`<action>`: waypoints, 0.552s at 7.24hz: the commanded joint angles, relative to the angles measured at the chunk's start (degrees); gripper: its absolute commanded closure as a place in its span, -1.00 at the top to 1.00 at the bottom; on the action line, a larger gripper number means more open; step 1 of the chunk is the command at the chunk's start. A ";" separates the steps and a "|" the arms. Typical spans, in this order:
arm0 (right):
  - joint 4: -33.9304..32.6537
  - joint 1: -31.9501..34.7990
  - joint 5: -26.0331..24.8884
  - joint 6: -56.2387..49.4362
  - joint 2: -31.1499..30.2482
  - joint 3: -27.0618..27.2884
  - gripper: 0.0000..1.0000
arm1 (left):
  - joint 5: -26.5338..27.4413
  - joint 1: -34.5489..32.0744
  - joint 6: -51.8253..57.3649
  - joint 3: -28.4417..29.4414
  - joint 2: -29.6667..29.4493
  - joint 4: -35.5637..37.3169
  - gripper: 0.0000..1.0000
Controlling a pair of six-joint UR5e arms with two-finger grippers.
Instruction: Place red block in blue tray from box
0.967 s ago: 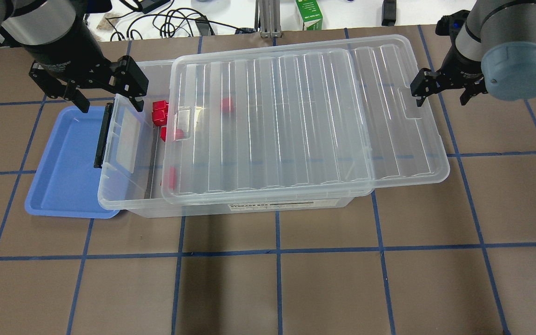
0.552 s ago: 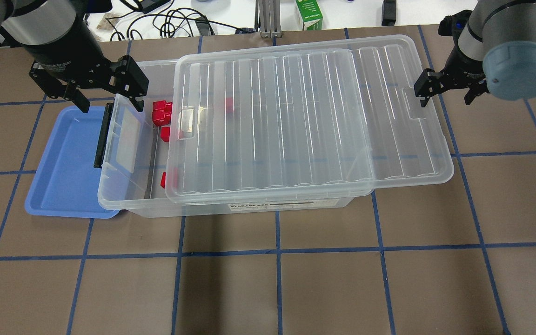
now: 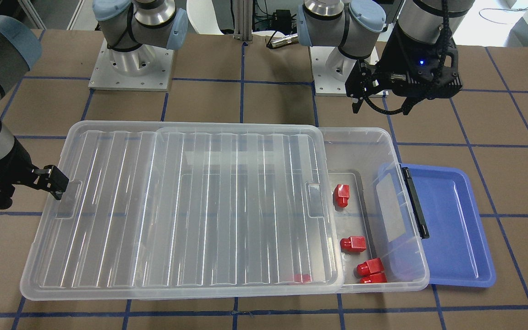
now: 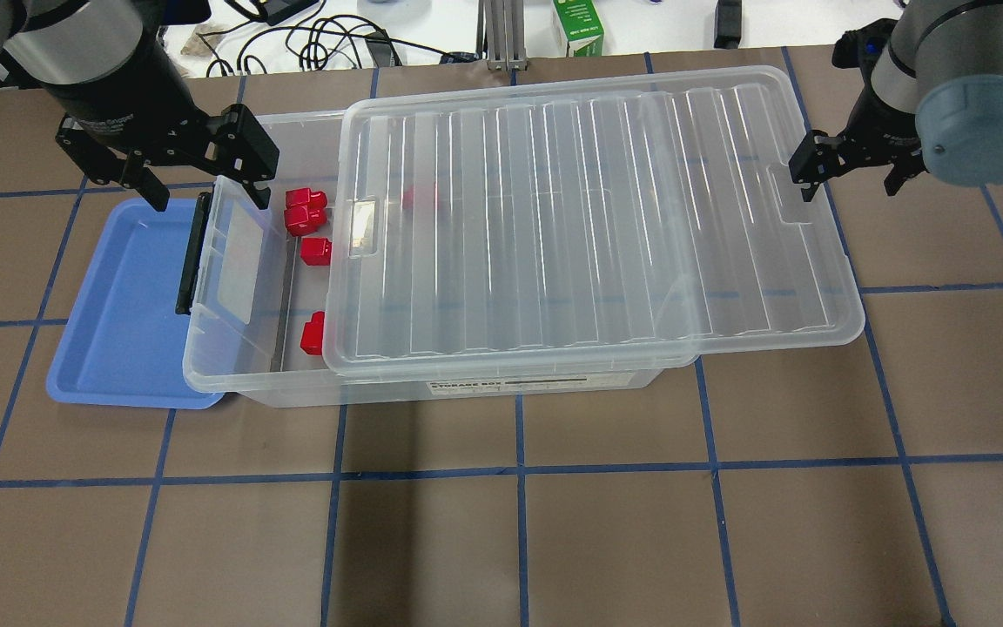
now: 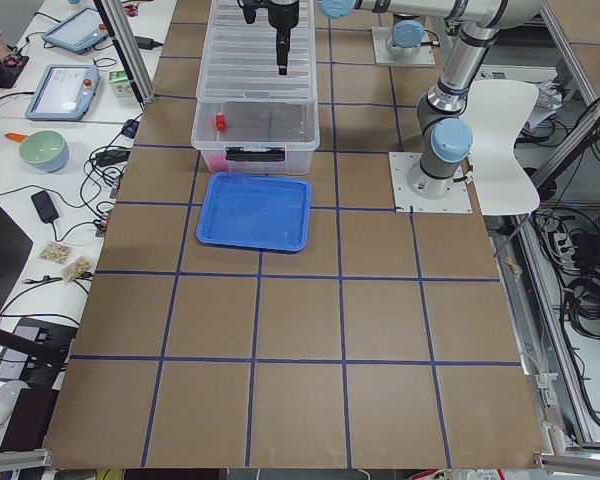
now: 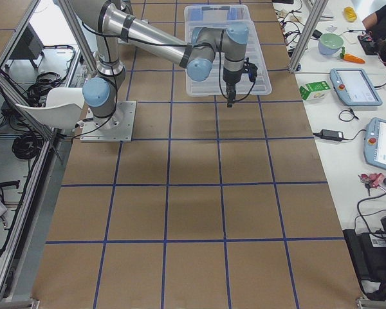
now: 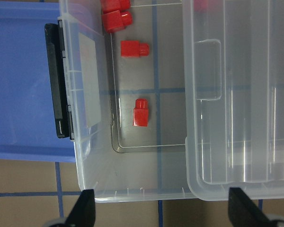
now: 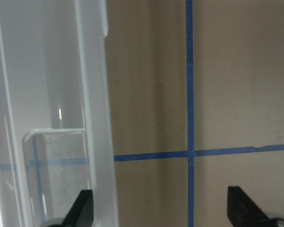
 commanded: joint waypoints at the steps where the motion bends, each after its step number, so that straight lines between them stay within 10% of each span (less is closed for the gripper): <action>1: -0.15 -0.67 -0.27 -1.83 -0.02 0.00 1.00 | -0.04 0.00 0.00 -0.02 -0.03 0.00 1.00; 4: -0.24 -1.63 -1.59 -3.24 -0.02 0.00 1.00 | 0.04 0.00 0.09 -0.98 -0.03 0.26 1.00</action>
